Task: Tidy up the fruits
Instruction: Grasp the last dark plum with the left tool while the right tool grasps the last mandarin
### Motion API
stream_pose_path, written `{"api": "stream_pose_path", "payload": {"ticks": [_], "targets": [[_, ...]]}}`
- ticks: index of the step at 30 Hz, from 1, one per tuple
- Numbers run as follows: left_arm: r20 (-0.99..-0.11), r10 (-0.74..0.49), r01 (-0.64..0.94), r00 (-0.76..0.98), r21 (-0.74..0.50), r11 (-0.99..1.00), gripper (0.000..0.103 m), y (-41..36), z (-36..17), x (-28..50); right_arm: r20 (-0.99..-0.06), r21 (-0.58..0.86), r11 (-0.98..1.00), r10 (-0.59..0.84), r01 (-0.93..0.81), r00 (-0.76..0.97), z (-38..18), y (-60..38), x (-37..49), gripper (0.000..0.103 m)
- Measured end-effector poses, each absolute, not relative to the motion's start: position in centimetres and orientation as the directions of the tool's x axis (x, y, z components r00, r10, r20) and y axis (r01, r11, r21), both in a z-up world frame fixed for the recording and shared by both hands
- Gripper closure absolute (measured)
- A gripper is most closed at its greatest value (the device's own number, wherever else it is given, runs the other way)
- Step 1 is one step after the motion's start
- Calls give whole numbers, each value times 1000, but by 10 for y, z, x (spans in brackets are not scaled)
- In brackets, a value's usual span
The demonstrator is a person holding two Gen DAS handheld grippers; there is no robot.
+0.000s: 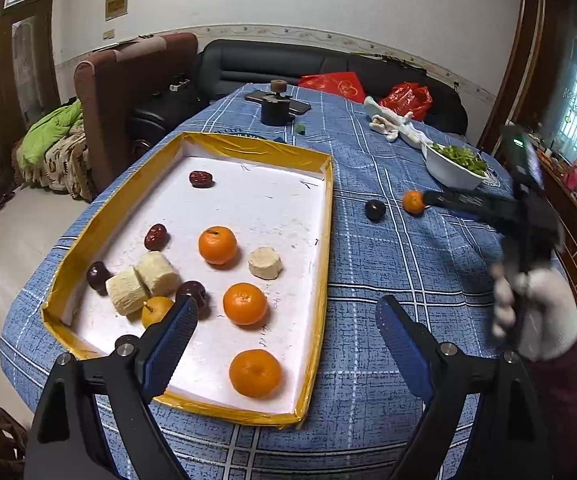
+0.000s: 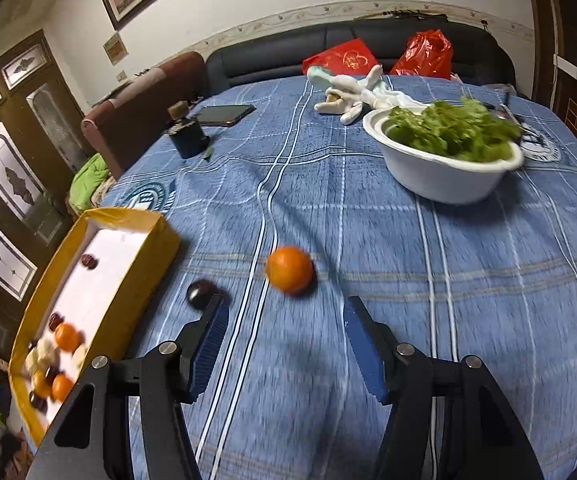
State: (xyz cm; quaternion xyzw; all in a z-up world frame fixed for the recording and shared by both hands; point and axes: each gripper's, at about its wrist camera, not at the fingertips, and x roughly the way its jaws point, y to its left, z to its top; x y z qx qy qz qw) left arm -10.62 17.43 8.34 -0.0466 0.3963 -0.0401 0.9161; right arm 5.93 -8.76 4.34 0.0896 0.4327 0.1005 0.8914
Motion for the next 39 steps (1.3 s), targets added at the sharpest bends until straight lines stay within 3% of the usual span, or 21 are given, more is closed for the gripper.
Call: {"api": "stream_pose_path", "payload": {"ticks": [6, 10, 14, 22, 31, 36, 39], "targets": [[-735, -126, 43, 666, -131, 991, 13, 173, 81, -93, -800, 124, 988, 153, -90, 580, 24, -70, 98, 41], [-734, -137, 65, 665, -125, 990, 13, 165, 83, -83, -795, 118, 987, 162, -113, 585, 17, -62, 100, 67], [-741, -181, 117, 647, -139, 983, 13, 149, 83, -68, -768, 69, 988, 139, -135, 625, 26, -58, 86, 67], [-754, -235, 239, 613, -106, 965, 13, 95, 78, -19, -713, 210, 967, 251, -142, 654, 52, -93, 29, 67], [-830, -207, 235, 518, -95, 967, 14, 51, 36, 65, -695, 351, 928, 345, -121, 630, 37, -123, 12, 67], [-841, -136, 227, 524, -16, 974, 25, 40, 23, 87, -696, 386, 915, 374, -120, 613, 32, -131, 14, 66], [-858, -95, 238, 505, 33, 971, 40, 33, 12, 93, -695, 397, 910, 383, -120, 608, 32, -132, 15, 65]]}}
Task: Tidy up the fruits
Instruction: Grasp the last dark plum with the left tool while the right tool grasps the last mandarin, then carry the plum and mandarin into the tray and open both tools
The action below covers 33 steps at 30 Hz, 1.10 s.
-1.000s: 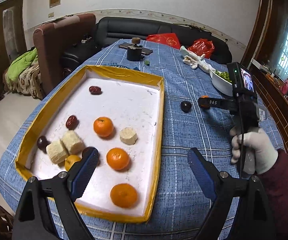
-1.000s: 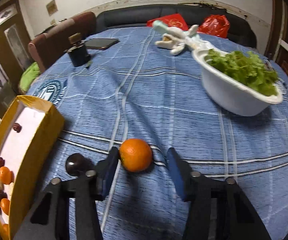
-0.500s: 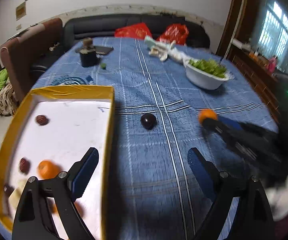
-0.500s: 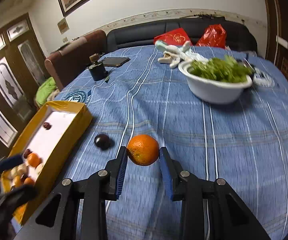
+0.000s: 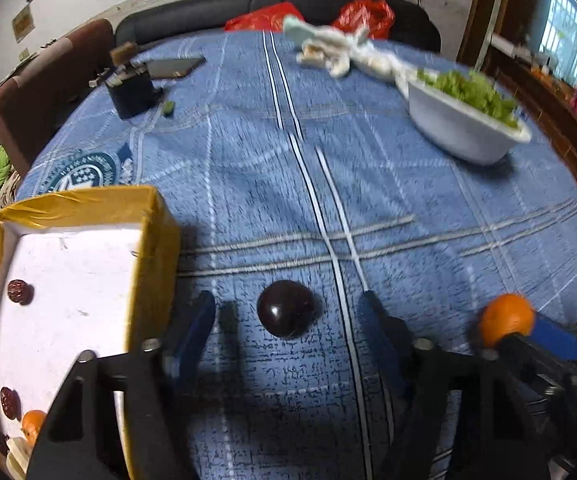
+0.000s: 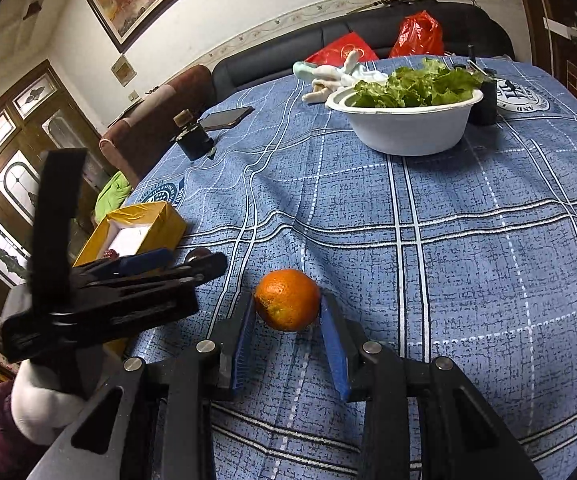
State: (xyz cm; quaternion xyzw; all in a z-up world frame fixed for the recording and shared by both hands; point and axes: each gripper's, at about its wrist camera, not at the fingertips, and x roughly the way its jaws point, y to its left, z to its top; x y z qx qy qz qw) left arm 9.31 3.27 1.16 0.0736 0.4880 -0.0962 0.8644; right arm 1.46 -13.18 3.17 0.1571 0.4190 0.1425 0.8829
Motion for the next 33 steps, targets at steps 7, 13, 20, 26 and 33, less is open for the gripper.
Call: {"api": "stream_pose_path", "payload": {"ticks": [7, 13, 20, 26, 33], "targets": [[-845, -98, 272, 526, 58, 961, 76, 29, 18, 77, -696, 394, 912, 378, -116, 611, 32, -131, 13, 65], [-814, -197, 254, 547, -63, 965, 76, 52, 45, 40, -688, 360, 924, 356, -128, 633, 36, -126, 10, 65], [-753, -242, 158, 612, -183, 970, 76, 109, 74, -12, -659, 309, 934, 348, -181, 667, 46, -109, -2, 65], [-720, -107, -14, 685, -159, 987, 76, 175, 77, -46, -667, 275, 935, 353, -223, 657, 47, -77, -15, 65], [-721, -27, -104, 692, -136, 985, 76, 222, 71, -67, -665, 270, 896, 439, -354, 604, 57, -9, -38, 65]]}}
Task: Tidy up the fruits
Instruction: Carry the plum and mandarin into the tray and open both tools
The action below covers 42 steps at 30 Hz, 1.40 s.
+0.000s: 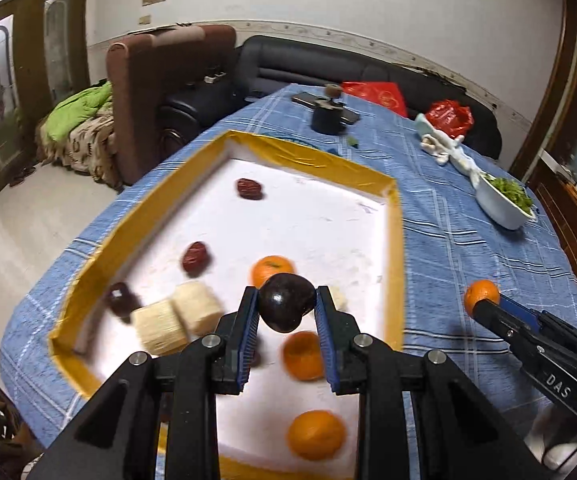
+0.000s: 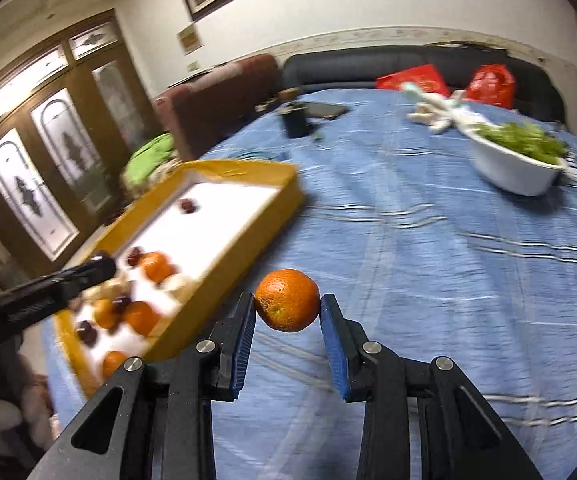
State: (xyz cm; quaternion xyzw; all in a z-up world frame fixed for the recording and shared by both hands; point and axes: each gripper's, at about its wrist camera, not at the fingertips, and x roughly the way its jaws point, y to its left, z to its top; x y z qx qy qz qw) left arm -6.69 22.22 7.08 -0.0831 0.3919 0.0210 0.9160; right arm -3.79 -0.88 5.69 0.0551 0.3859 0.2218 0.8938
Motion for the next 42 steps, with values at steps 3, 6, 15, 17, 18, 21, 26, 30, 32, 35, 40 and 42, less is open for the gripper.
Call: {"api": "stream_pose_path", "payload": {"ticks": [3, 6, 15, 17, 18, 21, 26, 30, 32, 35, 40, 42], "targets": [[-709, -3, -121, 706, -125, 985, 76, 233, 74, -75, -669, 262, 882, 458, -391, 586, 62, 19, -41, 65], [-699, 11, -133, 715, -121, 984, 76, 242, 76, -84, -671, 248, 874, 466, -418, 577, 66, 39, -48, 65], [-698, 0, -140, 716, -144, 980, 76, 256, 74, -92, -697, 228, 876, 452, -426, 557, 62, 58, -60, 65], [-698, -2, -139, 716, -145, 980, 76, 257, 73, -93, -700, 226, 877, 449, -425, 555, 61, 60, -62, 65], [-698, -2, -138, 716, -144, 980, 76, 257, 72, -93, -702, 225, 877, 448, -425, 553, 61, 60, -63, 65], [-698, -1, -136, 716, -141, 981, 76, 255, 71, -95, -705, 223, 877, 447, -426, 550, 60, 61, -62, 65], [-698, -2, -128, 716, -134, 983, 76, 250, 70, -98, -705, 226, 875, 450, -429, 548, 59, 63, -64, 65], [-698, -5, -120, 716, -129, 984, 76, 246, 70, -100, -705, 226, 874, 452, -431, 547, 58, 63, -67, 65], [-700, -5, -117, 715, -127, 985, 76, 244, 70, -100, -706, 224, 875, 450, -430, 548, 58, 62, -68, 65], [-705, -6, -117, 709, -127, 985, 76, 243, 68, -99, -709, 218, 876, 445, -430, 547, 58, 63, -67, 65], [-725, -7, -148, 688, -151, 977, 76, 255, 57, -93, -719, 187, 875, 431, -446, 545, 58, 76, -61, 64], [-732, -6, -164, 681, -160, 973, 76, 262, 53, -91, -719, 162, 879, 417, -449, 556, 60, 82, -57, 64]]}}
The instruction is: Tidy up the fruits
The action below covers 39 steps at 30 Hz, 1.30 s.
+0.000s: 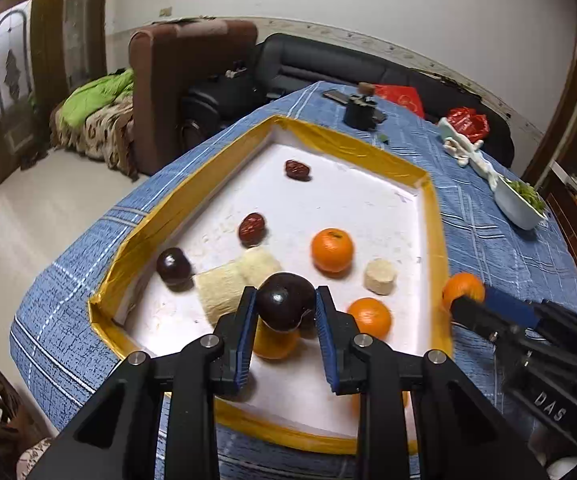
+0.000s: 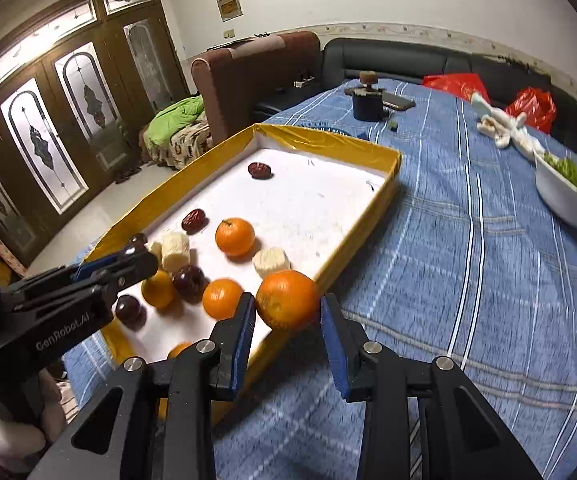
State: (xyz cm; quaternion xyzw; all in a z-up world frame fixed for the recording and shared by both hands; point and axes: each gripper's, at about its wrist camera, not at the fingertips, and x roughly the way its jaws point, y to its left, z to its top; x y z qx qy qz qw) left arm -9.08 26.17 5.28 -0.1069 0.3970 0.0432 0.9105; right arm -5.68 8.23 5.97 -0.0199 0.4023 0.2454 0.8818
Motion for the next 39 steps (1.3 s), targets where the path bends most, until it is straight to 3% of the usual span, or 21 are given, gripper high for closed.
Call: {"api": "stream_pose_path", "payload": {"ticks": [7, 9, 12, 14, 15, 17, 19, 28, 36, 39], "targets": [[-744, -20, -182, 668, -190, 965, 75, 272, 42, -85, -733, 137, 872, 409, -471, 544, 60, 108, -36, 64], [-742, -36, -177, 669, -206, 962, 70, 275, 42, -84, -737, 131, 870, 405, -475, 540, 58, 115, -31, 64], [-730, -71, -160, 680, -242, 957, 48, 278, 44, -84, -736, 128, 871, 404, -474, 543, 57, 121, -27, 64], [-722, -58, -166, 690, -236, 958, 24, 279, 47, -85, -729, 136, 871, 411, -472, 547, 58, 121, -26, 62], [-716, -64, -166, 695, -246, 955, 22, 281, 48, -86, -726, 142, 872, 413, -468, 550, 59, 120, -26, 60], [-707, -84, -169, 702, -280, 945, 22, 288, 50, -87, -719, 153, 877, 415, -456, 557, 60, 116, -26, 49], [-690, -88, -182, 718, -309, 933, 22, 297, 56, -90, -706, 170, 884, 417, -435, 572, 63, 107, -28, 45], [-625, -14, -262, 781, -347, 900, 19, 324, 79, -107, -671, 293, 903, 428, -314, 605, 63, 55, -52, 34], [-580, 108, -296, 807, -240, 925, 19, 305, 100, -123, -657, 303, 909, 416, -286, 628, 62, 37, -75, 28], [-536, 199, -326, 821, -154, 933, 12, 290, 113, -133, -658, 273, 917, 398, -290, 640, 61, 37, -83, 27]]}}
